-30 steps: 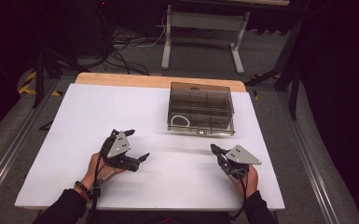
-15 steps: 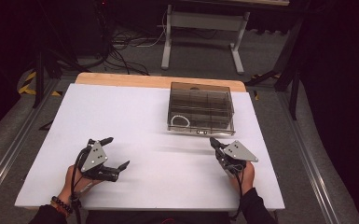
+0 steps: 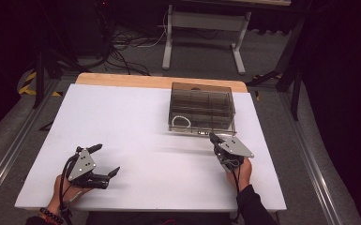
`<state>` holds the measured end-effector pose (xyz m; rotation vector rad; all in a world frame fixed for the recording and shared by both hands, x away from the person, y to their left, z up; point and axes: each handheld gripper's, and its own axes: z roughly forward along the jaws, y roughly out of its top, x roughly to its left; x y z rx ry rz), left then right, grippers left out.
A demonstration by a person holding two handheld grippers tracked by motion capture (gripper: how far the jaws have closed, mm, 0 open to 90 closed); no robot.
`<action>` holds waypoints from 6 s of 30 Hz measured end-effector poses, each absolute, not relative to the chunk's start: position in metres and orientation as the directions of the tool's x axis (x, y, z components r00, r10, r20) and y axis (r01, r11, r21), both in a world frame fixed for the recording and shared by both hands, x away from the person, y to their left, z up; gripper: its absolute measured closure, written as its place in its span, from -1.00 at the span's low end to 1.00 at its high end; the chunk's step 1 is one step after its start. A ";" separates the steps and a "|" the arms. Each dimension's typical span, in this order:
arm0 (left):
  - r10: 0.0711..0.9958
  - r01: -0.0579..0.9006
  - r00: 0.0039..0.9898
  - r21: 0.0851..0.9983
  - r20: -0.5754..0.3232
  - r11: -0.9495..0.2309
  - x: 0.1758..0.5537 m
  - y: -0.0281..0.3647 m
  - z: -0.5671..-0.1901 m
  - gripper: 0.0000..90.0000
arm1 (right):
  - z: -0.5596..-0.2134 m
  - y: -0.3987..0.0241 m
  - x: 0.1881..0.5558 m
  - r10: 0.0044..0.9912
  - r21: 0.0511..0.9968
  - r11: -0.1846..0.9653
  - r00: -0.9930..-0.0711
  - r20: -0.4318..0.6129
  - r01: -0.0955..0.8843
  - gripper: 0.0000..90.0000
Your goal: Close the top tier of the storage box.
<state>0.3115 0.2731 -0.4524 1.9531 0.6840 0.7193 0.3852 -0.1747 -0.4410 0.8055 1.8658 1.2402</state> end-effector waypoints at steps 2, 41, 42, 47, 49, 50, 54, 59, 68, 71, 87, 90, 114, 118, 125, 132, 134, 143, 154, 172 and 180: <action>0.705 0.176 0.678 0.885 0.208 -0.431 0.312 0.273 -0.453 -0.89 | -0.440 -0.173 0.386 0.819 0.937 0.336 -0.520 -0.241 0.094 1.00; 0.708 0.194 0.683 0.891 0.178 -0.410 0.315 0.273 -0.453 -0.88 | -0.440 -0.161 0.401 0.849 0.943 0.314 -0.477 -0.227 0.112 1.00; 0.708 0.194 0.684 0.891 0.178 -0.411 0.315 0.273 -0.453 -0.88 | -0.440 -0.161 0.401 0.849 0.943 0.314 -0.477 -0.226 0.112 1.00; 0.707 0.190 0.684 0.891 0.180 -0.412 0.315 0.272 -0.453 -0.88 | -0.440 -0.159 0.403 0.855 0.945 0.305 -0.470 -0.219 0.114 1.00; 0.706 0.194 0.686 0.890 0.178 -0.412 0.315 0.272 -0.453 -0.88 | -0.440 -0.159 0.405 0.856 0.945 0.306 -0.469 -0.220 0.115 1.00; 0.705 0.194 0.686 0.889 0.179 -0.414 0.315 0.272 -0.453 -0.88 | -0.440 -0.159 0.405 0.857 0.945 0.306 -0.466 -0.220 0.116 1.00; 0.704 0.194 0.688 0.890 0.177 -0.414 0.315 0.272 -0.453 -0.88 | -0.439 -0.158 0.408 0.859 0.942 0.318 -0.454 -0.237 0.111 1.00; 0.703 0.194 0.689 0.889 0.178 -0.416 0.315 0.272 -0.453 -0.87 | -0.439 -0.159 0.411 0.868 0.945 0.302 -0.444 -0.221 0.121 1.00; 0.701 0.194 0.690 0.887 0.180 -0.419 0.316 0.272 -0.453 -0.87 | -0.440 -0.158 0.414 0.874 0.946 0.298 -0.434 -0.218 0.124 1.00; 0.701 0.194 0.690 0.888 0.179 -0.417 0.316 0.273 -0.453 -0.88 | -0.440 -0.157 0.414 0.875 0.946 0.299 -0.431 -0.220 0.123 1.00; 0.704 0.192 0.686 0.887 0.185 -0.420 0.315 0.273 -0.453 -0.88 | -0.440 -0.157 0.418 0.877 0.945 0.305 -0.423 -0.228 0.122 1.00; 0.703 0.190 0.686 0.886 0.189 -0.423 0.315 0.273 -0.453 -0.88 | -0.440 -0.156 0.419 0.878 0.945 0.305 -0.420 -0.230 0.121 1.00; 0.702 0.195 0.688 0.885 0.184 -0.423 0.316 0.273 -0.454 -0.87 | -0.441 -0.154 0.433 0.904 0.959 0.251 -0.388 -0.182 0.135 1.00; 0.701 0.195 0.689 0.884 0.186 -0.426 0.315 0.273 -0.454 -0.87 | -0.442 -0.154 0.434 0.903 0.957 0.256 -0.386 -0.186 0.136 1.00; 0.699 0.196 0.690 0.882 0.186 -0.428 0.316 0.273 -0.454 -0.87 | -0.442 -0.153 0.436 0.906 0.958 0.256 -0.378 -0.190 0.132 1.00; 0.699 0.198 0.691 0.881 0.186 -0.430 0.316 0.273 -0.454 -0.87 | -0.443 -0.151 0.437 0.910 0.956 0.266 -0.361 -0.206 0.126 1.00; 0.699 0.198 0.690 0.880 0.187 -0.431 0.316 0.273 -0.454 -0.87 | -0.443 -0.150 0.437 0.912 0.957 0.264 -0.353 -0.206 0.124 1.00; 0.701 0.205 0.688 0.877 0.187 -0.435 0.317 0.273 -0.455 -0.86 | -0.444 -0.147 0.439 0.920 0.958 0.265 -0.328 -0.215 0.113 1.00; 0.703 0.210 0.687 0.876 0.183 -0.434 0.318 0.272 -0.455 -0.87 | -0.447 -0.148 0.443 0.923 0.957 0.260 -0.325 -0.206 0.130 1.00; 0.703 0.212 0.685 0.871 0.191 -0.443 0.319 0.274 -0.455 -0.86 | -0.450 -0.148 0.448 0.924 0.959 0.255 -0.322 -0.204 0.124 1.00; 0.703 0.211 0.685 0.871 0.192 -0.443 0.319 0.274 -0.455 -0.86 | -0.450 -0.148 0.450 0.925 0.958 0.257 -0.320 -0.205 0.130 1.00</action>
